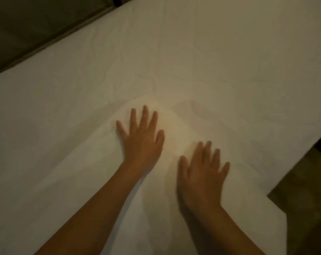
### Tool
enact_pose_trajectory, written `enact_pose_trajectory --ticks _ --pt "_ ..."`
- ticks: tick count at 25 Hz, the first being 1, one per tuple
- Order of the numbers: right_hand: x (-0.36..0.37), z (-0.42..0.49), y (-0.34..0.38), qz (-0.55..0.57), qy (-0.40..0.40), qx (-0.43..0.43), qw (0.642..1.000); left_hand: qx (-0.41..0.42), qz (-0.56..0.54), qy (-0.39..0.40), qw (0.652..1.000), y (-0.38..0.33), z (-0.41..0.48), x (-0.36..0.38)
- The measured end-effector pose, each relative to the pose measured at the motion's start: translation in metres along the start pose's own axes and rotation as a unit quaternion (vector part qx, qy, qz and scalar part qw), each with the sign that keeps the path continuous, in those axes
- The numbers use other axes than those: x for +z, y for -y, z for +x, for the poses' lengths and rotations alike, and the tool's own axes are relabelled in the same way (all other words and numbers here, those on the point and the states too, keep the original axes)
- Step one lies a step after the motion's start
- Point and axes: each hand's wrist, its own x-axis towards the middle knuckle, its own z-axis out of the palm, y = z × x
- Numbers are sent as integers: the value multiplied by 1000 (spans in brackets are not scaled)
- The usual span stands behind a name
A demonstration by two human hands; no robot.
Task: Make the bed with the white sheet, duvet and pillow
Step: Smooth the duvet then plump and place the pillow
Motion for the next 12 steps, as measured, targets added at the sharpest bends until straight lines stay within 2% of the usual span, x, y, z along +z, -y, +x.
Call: enact_pose_trajectory --ticks 3,5,9,10,12 --pt "42 6 -8 -30 -45 9 999 28 11 -9 999 -23 11 31" --pt "63 17 -35 -17 -37 39 998 35 15 -23 999 -26 10 55" --pt "43 7 -12 50 -61 65 995 34 14 -62 997 -28 12 42" --pt "37 0 4 67 -69 53 994 61 -2 -70 996 -29 10 33" --pt "36 -12 27 68 -97 -5 993 169 -29 -76 982 -25 10 24"
